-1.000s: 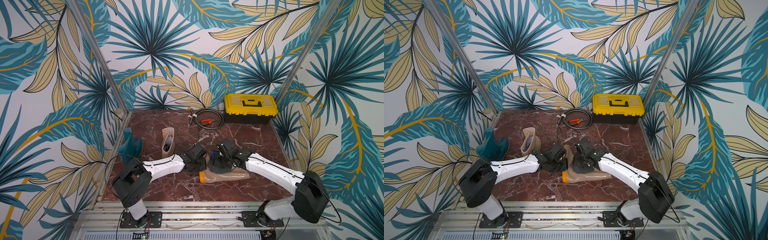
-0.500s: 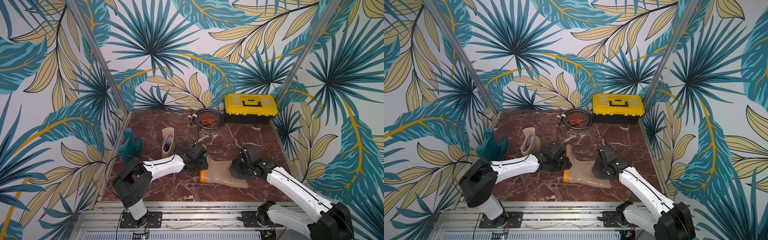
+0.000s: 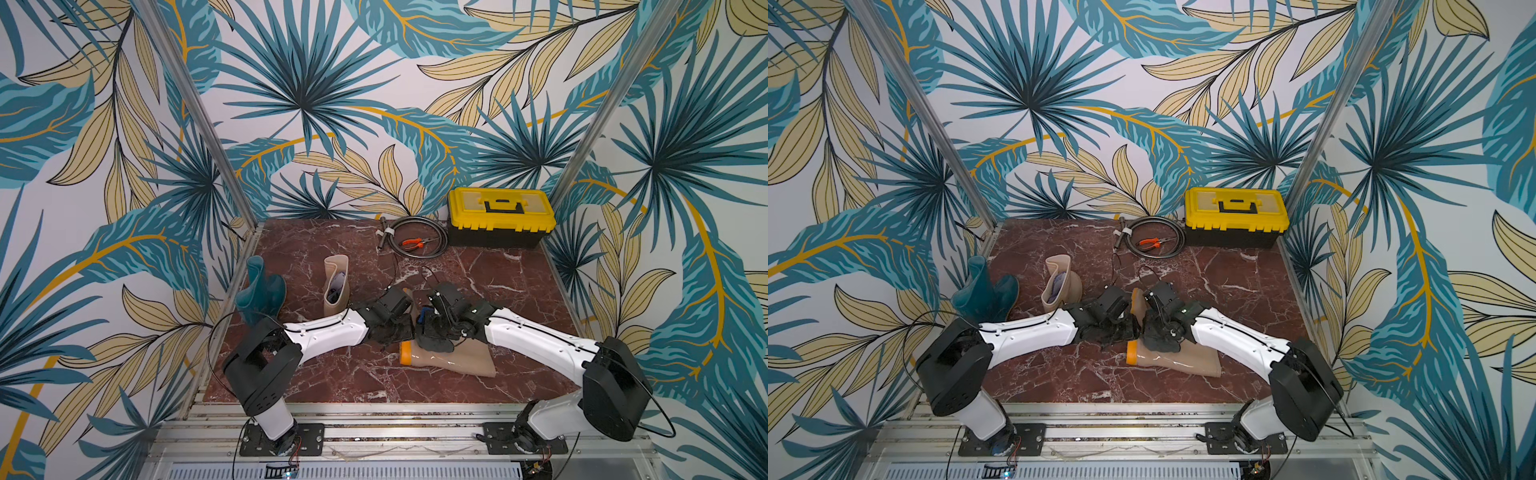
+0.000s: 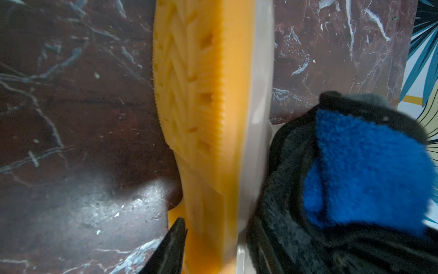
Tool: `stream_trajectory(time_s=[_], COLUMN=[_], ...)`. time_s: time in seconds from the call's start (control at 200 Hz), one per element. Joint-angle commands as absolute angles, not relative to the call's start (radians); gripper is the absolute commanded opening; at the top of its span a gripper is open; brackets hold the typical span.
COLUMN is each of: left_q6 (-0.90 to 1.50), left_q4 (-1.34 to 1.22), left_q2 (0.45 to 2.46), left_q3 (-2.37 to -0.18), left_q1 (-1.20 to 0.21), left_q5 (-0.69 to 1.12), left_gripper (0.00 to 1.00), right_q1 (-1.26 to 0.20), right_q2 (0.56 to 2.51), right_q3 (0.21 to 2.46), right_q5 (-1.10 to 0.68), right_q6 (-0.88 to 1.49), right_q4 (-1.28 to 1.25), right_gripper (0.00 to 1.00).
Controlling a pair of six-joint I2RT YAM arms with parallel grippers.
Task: Wipe the rubber boots with a cloth
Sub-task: Wipe the dirt off the rubber boot.
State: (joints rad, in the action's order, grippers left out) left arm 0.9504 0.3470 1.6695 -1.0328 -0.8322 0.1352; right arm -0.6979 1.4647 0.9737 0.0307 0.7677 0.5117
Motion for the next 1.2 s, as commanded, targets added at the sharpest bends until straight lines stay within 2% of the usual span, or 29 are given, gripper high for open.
stream_trajectory(time_s=[0.0, 0.125, 0.22, 0.29, 0.355, 0.451, 0.536, 0.611, 0.726, 0.936, 0.996, 1.081, 1.196], left_q6=[0.927, 0.91, 0.894, 0.884, 0.885, 0.88, 0.882, 0.884, 0.885, 0.876, 0.875, 0.877, 0.882], left_q4=[0.339, 0.34, 0.339, 0.339, 0.339, 0.34, 0.339, 0.339, 0.339, 0.336, 0.334, 0.331, 0.329], left_q2=[1.664, 1.665, 1.663, 1.659, 1.654, 1.636, 1.613, 1.599, 1.604, 1.624, 1.629, 1.634, 1.642], left_q3=[-1.029, -1.035, -1.034, -1.03, -1.024, -1.011, -0.993, -0.976, -0.966, -0.977, -0.977, -0.978, -0.985], left_q1=[-0.836, -0.836, -0.837, -0.841, -0.842, -0.842, -0.841, -0.839, -0.838, -0.836, -0.833, -0.828, -0.828], left_q5=[0.159, 0.172, 0.18, 0.177, 0.167, 0.16, 0.152, 0.145, 0.154, 0.162, 0.166, 0.17, 0.172], left_gripper=[0.48, 0.47, 0.47, 0.47, 0.44, 0.43, 0.43, 0.43, 0.43, 0.43, 0.43, 0.41, 0.4], right_q1=[-0.625, -0.38, -0.327, -0.371, -0.491, -0.674, -0.748, -0.755, -0.713, -0.403, -0.402, -0.438, -0.637], right_q2=[1.435, 1.289, 1.189, 1.171, 1.215, 1.38, 1.517, 1.569, 1.542, 1.248, 1.17, 1.156, 1.239], right_q3=[0.935, 0.764, 0.741, 0.744, 0.79, 0.939, 1.042, 1.057, 1.006, 0.694, 0.671, 0.666, 0.756], right_q5=[0.122, 0.046, -0.046, -0.127, -0.091, -0.038, -0.073, -0.098, -0.006, -0.034, -0.012, -0.083, -0.019], right_q6=[0.711, 0.676, 0.685, 0.767, 0.819, 0.83, 0.831, 0.833, 0.786, 0.743, 0.747, 0.804, 0.851], right_q4=[0.627, 0.64, 0.64, 0.549, 0.481, 0.47, 0.443, 0.419, 0.512, 0.588, 0.601, 0.536, 0.473], right_gripper=[0.0, 0.0, 0.0, 0.0, 0.0, 0.0, 0.0, 0.0, 0.0, 0.0, 0.0, 0.0, 0.0])
